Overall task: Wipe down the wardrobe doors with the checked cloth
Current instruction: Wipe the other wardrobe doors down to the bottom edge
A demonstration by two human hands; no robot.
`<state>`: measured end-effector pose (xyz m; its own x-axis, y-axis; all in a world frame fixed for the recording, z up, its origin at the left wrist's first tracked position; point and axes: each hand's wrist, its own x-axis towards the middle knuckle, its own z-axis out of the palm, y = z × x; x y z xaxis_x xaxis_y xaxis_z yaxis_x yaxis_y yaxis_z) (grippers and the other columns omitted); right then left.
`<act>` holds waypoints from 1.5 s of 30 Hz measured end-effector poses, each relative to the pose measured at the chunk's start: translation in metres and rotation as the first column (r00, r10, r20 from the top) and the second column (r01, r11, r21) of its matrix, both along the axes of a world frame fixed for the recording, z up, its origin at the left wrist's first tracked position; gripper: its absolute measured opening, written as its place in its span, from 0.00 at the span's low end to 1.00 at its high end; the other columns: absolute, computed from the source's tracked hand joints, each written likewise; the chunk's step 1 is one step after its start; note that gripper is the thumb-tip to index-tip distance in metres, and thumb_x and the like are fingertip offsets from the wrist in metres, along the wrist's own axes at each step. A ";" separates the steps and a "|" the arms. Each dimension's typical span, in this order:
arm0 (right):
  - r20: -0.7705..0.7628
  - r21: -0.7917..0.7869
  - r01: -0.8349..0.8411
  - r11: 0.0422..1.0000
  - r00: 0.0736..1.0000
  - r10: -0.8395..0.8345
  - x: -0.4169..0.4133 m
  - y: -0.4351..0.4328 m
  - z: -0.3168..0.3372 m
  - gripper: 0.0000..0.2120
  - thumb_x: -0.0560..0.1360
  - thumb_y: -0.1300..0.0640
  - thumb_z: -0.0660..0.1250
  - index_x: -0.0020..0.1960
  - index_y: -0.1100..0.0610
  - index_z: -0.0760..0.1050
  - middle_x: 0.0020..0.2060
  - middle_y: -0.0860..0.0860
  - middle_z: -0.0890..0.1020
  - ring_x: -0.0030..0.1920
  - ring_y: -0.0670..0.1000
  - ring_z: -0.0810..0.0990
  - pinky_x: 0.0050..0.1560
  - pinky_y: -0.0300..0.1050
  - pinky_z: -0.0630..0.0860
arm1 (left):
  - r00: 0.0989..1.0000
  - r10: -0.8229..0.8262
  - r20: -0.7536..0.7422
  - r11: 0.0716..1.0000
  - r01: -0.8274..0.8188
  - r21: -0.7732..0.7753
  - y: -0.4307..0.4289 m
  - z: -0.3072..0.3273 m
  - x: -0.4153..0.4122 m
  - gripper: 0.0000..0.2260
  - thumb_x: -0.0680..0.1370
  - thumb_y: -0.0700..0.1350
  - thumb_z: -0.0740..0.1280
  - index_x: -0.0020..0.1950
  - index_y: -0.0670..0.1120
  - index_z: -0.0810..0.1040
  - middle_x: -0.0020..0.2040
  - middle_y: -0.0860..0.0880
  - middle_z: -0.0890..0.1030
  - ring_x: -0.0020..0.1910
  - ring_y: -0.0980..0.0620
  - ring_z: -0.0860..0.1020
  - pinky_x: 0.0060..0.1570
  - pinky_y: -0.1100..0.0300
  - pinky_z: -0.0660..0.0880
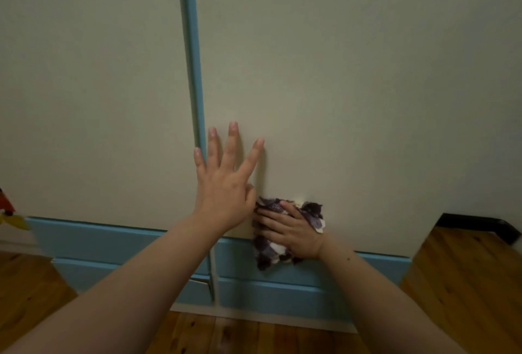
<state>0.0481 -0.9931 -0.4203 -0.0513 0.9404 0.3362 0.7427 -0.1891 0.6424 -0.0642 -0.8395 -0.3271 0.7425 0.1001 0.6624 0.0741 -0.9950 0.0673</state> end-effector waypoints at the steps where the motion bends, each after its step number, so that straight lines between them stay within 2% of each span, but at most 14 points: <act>1: 0.008 -0.023 0.008 1.000 1.000 -0.008 0.002 -0.007 -0.003 0.28 0.80 0.62 0.42 0.52 0.54 0.82 0.58 0.53 0.79 0.61 0.52 0.76 0.69 0.53 0.52 | 0.999 0.035 -0.034 0.999 -0.036 -0.016 0.000 -0.002 0.003 0.42 0.68 0.45 0.68 0.73 0.57 0.44 0.74 0.44 0.37 0.71 0.35 0.37 0.65 0.33 0.42; 4: 0.061 -0.052 0.005 0.999 0.998 -0.002 0.012 -0.027 -0.001 0.26 0.78 0.64 0.44 0.57 0.51 0.79 0.60 0.50 0.78 0.62 0.50 0.75 0.68 0.52 0.51 | 0.992 0.101 -0.075 0.995 -0.103 -0.011 0.000 -0.006 0.010 0.44 0.70 0.48 0.65 0.70 0.59 0.32 0.70 0.47 0.27 0.69 0.38 0.28 0.65 0.34 0.39; 9: 0.112 0.110 -0.002 0.994 0.994 -0.010 0.021 -0.050 0.034 0.24 0.78 0.59 0.45 0.60 0.49 0.78 0.61 0.49 0.77 0.62 0.49 0.75 0.68 0.51 0.49 | 0.990 0.131 -0.047 0.991 -0.131 0.018 -0.006 0.000 0.011 0.41 0.67 0.44 0.69 0.75 0.52 0.51 0.74 0.40 0.41 0.71 0.29 0.44 0.63 0.29 0.47; 12: 0.215 0.237 0.002 0.972 0.975 -0.055 0.029 -0.053 0.078 0.23 0.71 0.54 0.55 0.65 0.50 0.73 0.65 0.52 0.73 0.67 0.53 0.68 0.67 0.56 0.49 | 0.991 0.137 0.002 0.990 -0.137 0.026 -0.010 0.002 0.011 0.39 0.64 0.43 0.72 0.73 0.48 0.61 0.74 0.34 0.54 0.69 0.26 0.51 0.60 0.26 0.50; 15: 0.246 0.422 0.020 0.907 0.960 -0.136 0.038 -0.053 0.134 0.30 0.67 0.49 0.60 0.70 0.49 0.67 0.70 0.53 0.65 0.71 0.54 0.61 0.69 0.59 0.48 | 0.990 0.134 0.039 0.990 -0.136 0.032 -0.009 0.002 0.010 0.39 0.61 0.41 0.73 0.71 0.47 0.64 0.73 0.34 0.57 0.69 0.25 0.54 0.58 0.24 0.50; 19: 0.234 0.556 0.008 0.831 0.958 -0.166 0.043 -0.056 0.169 0.35 0.65 0.49 0.67 0.71 0.50 0.65 0.71 0.54 0.63 0.72 0.53 0.58 0.69 0.61 0.49 | 0.990 0.138 0.042 0.987 -0.141 0.082 -0.007 0.003 0.009 0.41 0.58 0.40 0.75 0.71 0.47 0.66 0.72 0.33 0.60 0.67 0.25 0.57 0.55 0.22 0.52; 25: 0.200 0.621 0.021 0.784 0.962 -0.184 0.046 -0.061 0.136 0.33 0.67 0.47 0.64 0.71 0.50 0.64 0.71 0.55 0.61 0.73 0.55 0.56 0.70 0.60 0.47 | 0.987 0.155 0.028 0.986 -0.157 0.063 -0.010 0.003 0.010 0.41 0.59 0.40 0.74 0.70 0.46 0.66 0.71 0.32 0.60 0.67 0.24 0.57 0.56 0.24 0.55; 32: 0.002 0.561 0.268 0.783 0.946 -0.325 0.048 -0.106 0.027 0.39 0.68 0.41 0.57 0.75 0.46 0.48 0.76 0.50 0.42 0.75 0.52 0.43 0.70 0.58 0.39 | 0.985 0.170 -0.002 0.984 -0.170 0.053 -0.011 0.000 0.011 0.41 0.61 0.40 0.73 0.72 0.46 0.63 0.73 0.33 0.56 0.68 0.24 0.53 0.58 0.25 0.55; 34: -0.178 0.565 0.424 0.708 0.900 -0.397 0.039 -0.121 -0.010 0.40 0.68 0.38 0.54 0.75 0.45 0.40 0.75 0.49 0.37 0.74 0.51 0.38 0.70 0.57 0.38 | 0.984 0.176 -0.021 0.983 -0.175 0.051 -0.010 0.001 0.011 0.40 0.62 0.41 0.73 0.73 0.46 0.61 0.73 0.33 0.55 0.69 0.24 0.52 0.59 0.26 0.55; 36: -0.382 0.553 0.596 0.582 0.802 -0.459 0.029 -0.130 -0.043 0.47 0.65 0.37 0.59 0.74 0.45 0.35 0.74 0.48 0.33 0.73 0.49 0.34 0.69 0.56 0.36 | 0.982 0.183 -0.046 0.982 -0.181 0.051 -0.010 0.000 0.011 0.40 0.64 0.42 0.72 0.73 0.47 0.59 0.74 0.34 0.53 0.69 0.25 0.50 0.60 0.27 0.55; 38: -0.565 0.506 0.735 0.452 0.678 -0.470 0.022 -0.131 -0.064 0.55 0.60 0.38 0.68 0.75 0.49 0.38 0.73 0.54 0.35 0.72 0.48 0.31 0.70 0.60 0.37 | 0.980 0.192 -0.058 0.980 -0.189 0.061 -0.010 0.001 0.010 0.40 0.64 0.43 0.72 0.74 0.47 0.58 0.74 0.34 0.52 0.69 0.26 0.50 0.60 0.28 0.55; 40: -0.701 0.466 0.812 0.352 0.581 -0.414 0.019 -0.127 -0.067 0.50 0.60 0.38 0.69 0.73 0.52 0.47 0.72 0.59 0.42 0.72 0.50 0.30 0.70 0.64 0.43 | 0.977 0.202 -0.065 0.978 -0.197 0.069 -0.010 0.002 0.010 0.41 0.64 0.44 0.73 0.74 0.48 0.58 0.74 0.34 0.52 0.69 0.26 0.50 0.60 0.28 0.56; 43: -0.877 0.469 0.883 0.032 0.470 -0.102 0.020 -0.118 -0.060 0.50 0.65 0.46 0.74 0.74 0.59 0.47 0.73 0.63 0.44 0.73 0.59 0.39 0.72 0.59 0.44 | 0.973 0.214 -0.084 0.975 -0.207 0.080 -0.011 0.004 0.008 0.41 0.65 0.46 0.73 0.74 0.49 0.57 0.74 0.35 0.52 0.70 0.27 0.51 0.62 0.28 0.53; 45: -0.873 0.437 0.880 -0.184 0.465 0.149 0.024 -0.111 -0.048 0.51 0.66 0.52 0.76 0.75 0.61 0.45 0.73 0.66 0.44 0.74 0.62 0.41 0.73 0.55 0.43 | 0.970 0.222 -0.103 0.973 -0.214 0.087 -0.010 0.006 0.006 0.41 0.66 0.47 0.72 0.74 0.50 0.56 0.75 0.36 0.51 0.70 0.28 0.50 0.62 0.29 0.51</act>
